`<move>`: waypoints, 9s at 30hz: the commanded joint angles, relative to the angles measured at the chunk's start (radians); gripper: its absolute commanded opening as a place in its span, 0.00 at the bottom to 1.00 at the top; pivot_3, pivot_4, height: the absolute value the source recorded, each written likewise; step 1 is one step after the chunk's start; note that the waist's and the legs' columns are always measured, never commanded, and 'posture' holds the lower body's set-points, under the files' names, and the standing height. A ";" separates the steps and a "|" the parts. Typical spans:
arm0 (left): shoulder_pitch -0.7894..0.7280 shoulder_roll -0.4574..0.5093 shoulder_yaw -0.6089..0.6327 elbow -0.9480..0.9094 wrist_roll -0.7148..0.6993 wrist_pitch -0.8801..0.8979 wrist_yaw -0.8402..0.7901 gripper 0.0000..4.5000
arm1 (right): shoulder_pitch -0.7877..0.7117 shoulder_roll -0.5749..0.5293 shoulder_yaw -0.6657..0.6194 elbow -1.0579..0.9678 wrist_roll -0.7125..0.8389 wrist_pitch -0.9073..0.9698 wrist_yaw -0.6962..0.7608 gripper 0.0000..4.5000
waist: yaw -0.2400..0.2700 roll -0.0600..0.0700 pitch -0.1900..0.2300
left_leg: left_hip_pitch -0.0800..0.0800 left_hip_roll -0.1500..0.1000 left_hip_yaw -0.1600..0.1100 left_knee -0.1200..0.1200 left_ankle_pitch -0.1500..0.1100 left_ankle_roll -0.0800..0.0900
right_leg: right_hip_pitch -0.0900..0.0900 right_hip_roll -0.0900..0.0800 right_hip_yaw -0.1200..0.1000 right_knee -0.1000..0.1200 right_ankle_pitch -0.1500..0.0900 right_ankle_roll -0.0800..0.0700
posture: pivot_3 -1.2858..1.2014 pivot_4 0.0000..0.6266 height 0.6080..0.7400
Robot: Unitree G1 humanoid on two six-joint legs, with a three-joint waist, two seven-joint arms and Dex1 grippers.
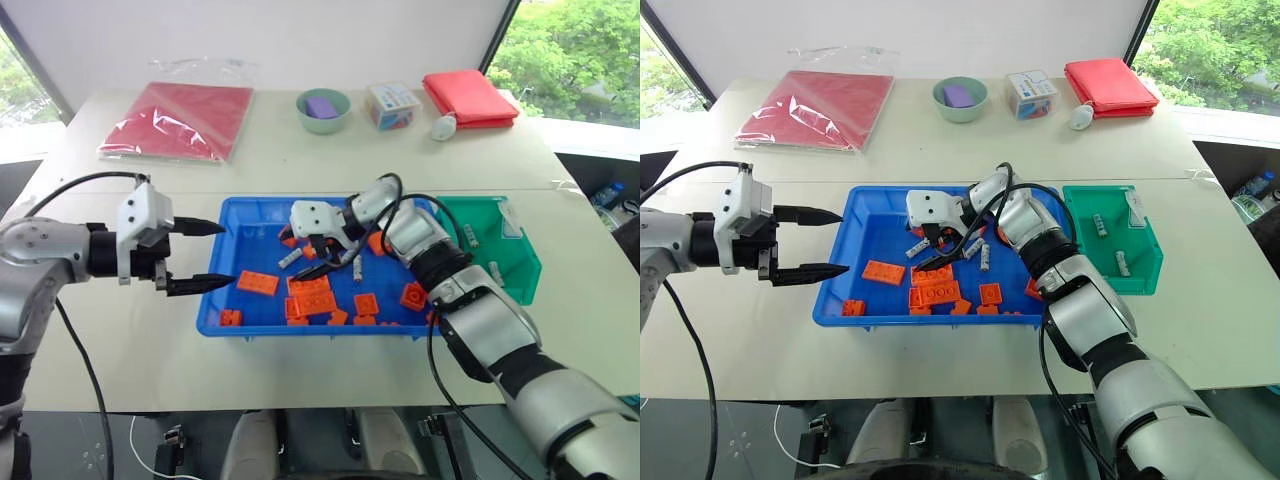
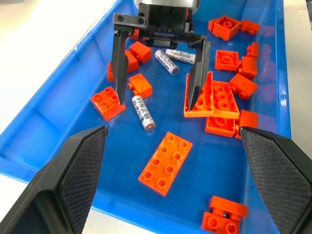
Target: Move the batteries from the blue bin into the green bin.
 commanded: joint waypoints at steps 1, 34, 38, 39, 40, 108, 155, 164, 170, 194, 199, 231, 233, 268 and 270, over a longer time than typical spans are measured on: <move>-0.021 0.001 0.017 -0.002 0.001 -0.021 -0.001 1.00 | -0.018 -0.004 -0.017 -0.071 0.014 0.013 0.000 0.96 | -0.001 0.000 0.000 | 0.000 0.000 0.000 0.000 0.000 0.000 | 0.000 0.000 0.000 0.000 0.000 0.000 | 0.52 0.24 0.97; -0.058 -0.003 0.010 0.040 0.015 -0.037 -0.010 1.00 | -0.053 -0.018 -0.001 -0.056 0.000 0.028 0.018 0.98 | 0.000 0.000 0.000 | 0.000 0.000 0.001 0.000 0.000 0.000 | 0.000 0.000 0.000 0.000 0.000 0.000 | 0.52 0.24 0.97; -0.052 -0.002 0.011 0.040 0.016 -0.043 -0.011 1.00 | -0.059 -0.022 0.006 -0.048 -0.021 -0.040 -0.008 0.98 | 0.000 0.000 0.000 | 0.000 0.000 0.001 0.000 0.000 0.000 | 0.000 0.000 0.000 0.000 0.000 0.000 | 0.52 0.24 0.97; -0.051 -0.002 0.012 0.040 0.016 -0.043 -0.011 1.00 | -0.063 -0.022 0.005 -0.045 -0.028 -0.067 -0.022 0.98 | 0.000 0.000 0.000 | 0.000 0.000 0.001 0.000 0.000 0.000 | 0.000 0.000 0.000 0.000 0.000 0.000 | 0.52 0.24 0.97; -0.048 -0.002 0.013 0.037 0.016 -0.043 -0.010 1.00 | -0.064 -0.024 0.003 -0.047 -0.035 -0.100 -0.038 0.98 | 0.000 0.000 0.000 | 0.000 0.000 0.001 0.000 0.000 0.000 | 0.000 0.000 0.000 0.000 0.000 0.000 | 0.52 0.24 0.97; 0.031 0.022 0.104 -0.044 -0.006 0.010 0.034 1.00 | -0.207 0.093 0.008 0.387 -0.042 -0.057 0.018 0.35 | -0.002 0.000 0.000 | 0.000 0.000 0.001 0.000 0.000 -0.001 | 0.000 0.000 0.000 0.000 0.000 0.000 | 0.52 0.24 0.97; -0.017 -0.172 -0.015 0.201 0.059 -0.230 -0.036 1.00 | 0.719 -0.734 -0.768 -0.990 0.287 1.053 -0.359 0.12 | 0.025 0.000 0.000 | 0.002 0.000 0.001 0.000 0.000 0.000 | 0.000 -0.001 0.002 -0.002 -0.004 -0.007 | 0.52 0.24 0.97; -0.023 -0.163 -0.003 0.161 0.049 -0.202 -0.031 1.00 | 0.475 -0.756 -0.617 -0.911 0.358 0.944 -0.364 0.63 | 0.020 0.001 0.000 | 0.001 0.000 0.001 0.000 0.000 0.000 | 0.000 -0.001 0.002 -0.003 -0.004 -0.007 | 0.52 0.24 0.97; -0.019 -0.162 0.005 0.119 0.046 -0.178 -0.010 1.00 | 0.333 -0.603 -0.402 -0.977 0.430 1.038 -0.373 0.63 | 0.010 -0.002 -0.001 | 0.001 0.002 -0.002 -0.001 0.000 0.000 | 0.000 0.002 0.000 -0.002 -0.004 -0.007 | 0.52 0.24 0.97; -0.029 -0.179 -0.007 0.061 0.031 -0.134 0.026 1.00 | 0.475 -0.301 -0.138 -1.038 0.386 1.164 -0.747 0.99 | 0.027 -0.002 -0.001 | 0.000 0.000 -0.001 0.001 0.000 0.001 | 0.000 0.000 0.000 -0.002 -0.004 -0.007 | 0.52 0.24 0.97; -0.044 -0.182 -0.008 0.070 0.032 -0.136 0.024 1.00 | 0.480 -0.325 -0.069 -0.968 0.322 1.068 -0.752 0.99 | 0.027 -0.002 -0.001 | 0.000 0.000 -0.001 0.001 0.000 0.001 | 0.000 0.000 0.000 -0.002 -0.004 -0.007 | 0.52 0.24 0.97; -0.133 -0.236 -0.078 0.179 0.069 -0.193 -0.013 1.00 | 0.643 -0.683 -0.685 -1.088 0.513 1.222 -0.707 1.00 | 0.022 -0.003 -0.001 | 0.002 0.000 -0.001 0.001 -0.001 0.003 | 0.002 0.000 0.002 -0.003 -0.004 -0.007 | 0.52 0.24 0.97; -0.141 -0.235 -0.079 0.185 0.069 -0.194 -0.016 1.00 | 0.610 -0.678 -0.689 -1.088 0.527 1.207 -0.710 1.00 | 0.024 -0.003 -0.001 | 0.002 0.000 -0.001 0.001 -0.001 0.003 | 0.002 0.001 0.002 -0.003 -0.004 -0.007 | 0.52 0.24 0.97; -0.143 -0.222 -0.066 0.156 0.068 -0.174 0.001 1.00 | 0.640 -0.255 -0.315 -1.078 0.569 1.241 -0.924 0.57 | 0.027 -0.003 -0.002 | 0.001 0.000 -0.001 0.001 -0.001 0.003 | 0.002 0.000 0.001 -0.003 -0.004 -0.006 | 0.52 0.24 0.97; -0.146 -0.224 -0.067 0.160 0.069 -0.176 0.002 1.00 | 0.642 -0.262 -0.319 -1.098 0.576 1.248 -0.915 0.35 | 0.027 -0.003 -0.002 | 0.001 0.000 -0.002 0.001 -0.001 0.003 | 0.002 0.000 0.001 -0.003 -0.004 -0.006 | 0.52 0.24 0.97</move>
